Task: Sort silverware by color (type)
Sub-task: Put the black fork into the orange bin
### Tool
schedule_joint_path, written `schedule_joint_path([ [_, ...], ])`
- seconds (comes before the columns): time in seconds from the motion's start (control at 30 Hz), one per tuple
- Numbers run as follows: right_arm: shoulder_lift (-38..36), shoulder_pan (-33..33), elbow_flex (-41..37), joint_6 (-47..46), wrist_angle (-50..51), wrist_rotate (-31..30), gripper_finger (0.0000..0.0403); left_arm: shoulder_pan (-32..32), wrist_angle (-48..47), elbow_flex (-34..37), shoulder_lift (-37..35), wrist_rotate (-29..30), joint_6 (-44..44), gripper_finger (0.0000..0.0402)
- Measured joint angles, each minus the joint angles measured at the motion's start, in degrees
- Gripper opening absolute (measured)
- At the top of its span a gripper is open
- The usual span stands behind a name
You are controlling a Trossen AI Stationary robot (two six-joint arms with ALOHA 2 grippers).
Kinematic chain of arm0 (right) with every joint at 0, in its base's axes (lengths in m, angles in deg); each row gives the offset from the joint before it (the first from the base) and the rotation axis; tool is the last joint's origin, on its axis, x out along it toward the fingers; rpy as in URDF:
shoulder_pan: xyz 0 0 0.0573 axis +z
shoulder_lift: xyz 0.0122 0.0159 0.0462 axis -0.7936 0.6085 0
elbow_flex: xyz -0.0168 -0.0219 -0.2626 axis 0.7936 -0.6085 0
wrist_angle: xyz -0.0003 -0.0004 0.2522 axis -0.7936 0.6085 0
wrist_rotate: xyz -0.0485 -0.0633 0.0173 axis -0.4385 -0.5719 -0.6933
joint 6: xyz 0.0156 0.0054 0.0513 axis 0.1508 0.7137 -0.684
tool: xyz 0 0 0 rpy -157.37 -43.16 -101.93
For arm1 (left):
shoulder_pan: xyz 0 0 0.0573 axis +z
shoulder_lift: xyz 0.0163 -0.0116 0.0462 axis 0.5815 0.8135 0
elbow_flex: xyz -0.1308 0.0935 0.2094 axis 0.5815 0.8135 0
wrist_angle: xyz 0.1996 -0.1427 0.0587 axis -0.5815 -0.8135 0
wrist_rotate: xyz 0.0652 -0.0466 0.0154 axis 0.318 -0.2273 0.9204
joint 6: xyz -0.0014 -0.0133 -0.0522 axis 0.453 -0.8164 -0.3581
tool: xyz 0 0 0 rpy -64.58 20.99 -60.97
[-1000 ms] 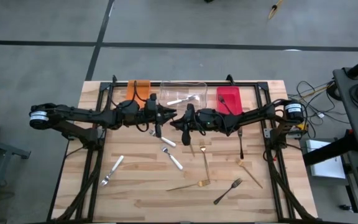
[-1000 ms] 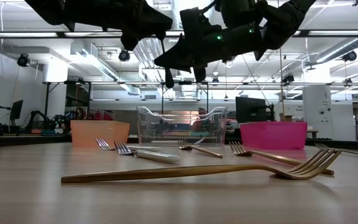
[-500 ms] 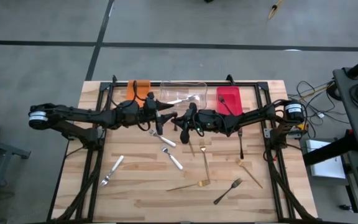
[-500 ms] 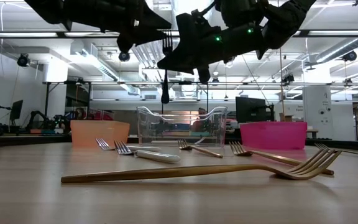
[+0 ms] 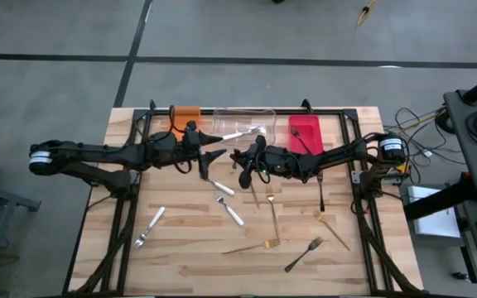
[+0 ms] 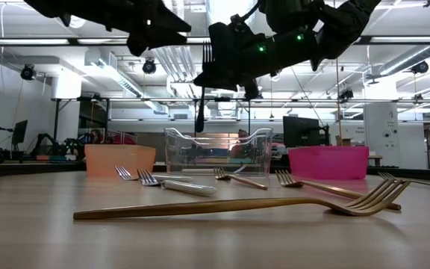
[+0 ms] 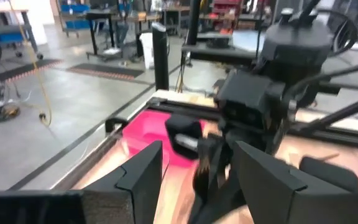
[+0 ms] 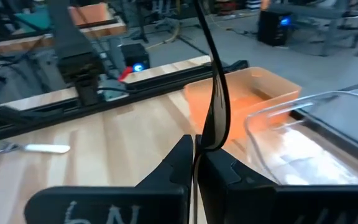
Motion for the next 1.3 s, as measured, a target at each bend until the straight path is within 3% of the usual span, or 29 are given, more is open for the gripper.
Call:
schedule_joint_path([
  [0.27,0.00,1.05,-0.14,2.86,0.00,-6.90,0.0008,0.00,-1.06,0.04,4.77,0.08,-2.18,0.0181],
  [0.43,0.00,1.87,-0.14,4.77,0.28,-9.91,0.0008,-0.02,7.25,0.07,10.23,0.08,-2.35,0.0181],
  [0.63,0.00,4.08,-0.14,10.04,0.39,-18.83,0.0008,-0.09,16.86,0.09,15.25,0.08,-1.71,0.0181],
  [0.9,0.00,4.99,-0.16,10.51,0.31,-23.08,0.0008,-0.34,18.78,0.09,17.28,0.04,-0.32,0.0182],
  [1.03,0.00,4.99,-0.16,9.44,0.29,-29.11,0.0008,-0.82,18.97,0.09,17.25,-0.05,0.77,0.0198],
  [1.3,0.02,5.08,-0.16,5.60,-0.28,-30.78,0.0008,-1.31,26.49,0.09,17.25,2.16,5.54,0.0260],
])
